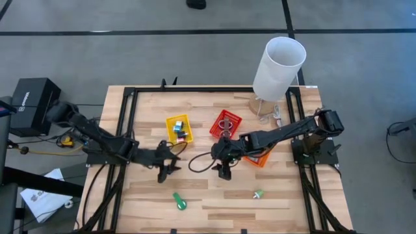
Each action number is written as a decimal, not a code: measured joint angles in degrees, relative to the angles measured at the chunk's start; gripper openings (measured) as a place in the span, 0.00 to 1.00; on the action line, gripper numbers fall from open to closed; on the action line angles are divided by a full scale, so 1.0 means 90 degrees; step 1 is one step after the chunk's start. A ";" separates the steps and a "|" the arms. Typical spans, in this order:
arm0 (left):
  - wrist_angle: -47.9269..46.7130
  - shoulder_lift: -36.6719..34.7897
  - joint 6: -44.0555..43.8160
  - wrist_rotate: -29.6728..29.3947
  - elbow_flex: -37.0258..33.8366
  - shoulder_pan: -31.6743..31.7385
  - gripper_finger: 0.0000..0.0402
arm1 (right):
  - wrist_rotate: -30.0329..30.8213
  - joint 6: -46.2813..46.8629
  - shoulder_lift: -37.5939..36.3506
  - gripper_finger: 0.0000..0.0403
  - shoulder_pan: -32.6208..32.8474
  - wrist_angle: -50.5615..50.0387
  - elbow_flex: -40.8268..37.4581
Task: Pick & Place Office items
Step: Put the black watch into the red basket
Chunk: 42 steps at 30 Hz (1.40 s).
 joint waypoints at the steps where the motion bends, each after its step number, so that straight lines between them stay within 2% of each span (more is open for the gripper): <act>1: -0.0011 0.0038 -0.0300 -0.0054 0.0000 -0.0102 0.52 | 0.0002 -0.0001 0.0000 0.55 0.0017 -0.0005 0.0000; 6: -0.0635 0.0224 -0.1415 -0.0217 0.0000 -0.0327 0.52 | 0.0006 0.0000 0.0000 0.55 0.0027 0.0005 0.0000; 11: -0.2153 0.0360 -0.2914 -0.0226 0.0000 -0.0326 0.52 | 0.0211 0.0012 0.0000 0.55 0.0034 0.0068 0.0000; 15: -0.2742 0.0368 -0.3480 -0.0144 0.0000 -0.0316 0.53 | 0.0212 0.0012 0.0000 0.55 0.0060 0.0063 0.0000; 21: -0.2178 0.0363 -0.3574 0.0017 0.0000 -0.0281 0.57 | 0.0199 -0.0002 0.0000 0.55 0.0028 0.0066 0.0000; 25: -0.2132 0.0374 -0.3708 0.0041 -0.0006 0.0008 0.60 | 0.0197 -0.0002 0.0002 0.55 -0.0085 0.0066 0.0000; 29: -0.1951 0.0377 -0.3725 0.0380 -0.0194 0.0377 0.61 | 0.0196 -0.0002 0.0000 0.55 -0.0201 0.0066 0.0000; 33: -0.1025 0.0380 -0.3879 0.0934 -0.0552 0.0640 0.61 | 0.0194 -0.0005 0.0000 0.55 -0.0290 0.0064 0.0000; 42: 0.0102 0.0380 -0.4038 0.1255 -0.1113 0.0743 0.57 | 0.0192 -0.0320 0.0002 0.55 -0.0301 0.0063 0.0000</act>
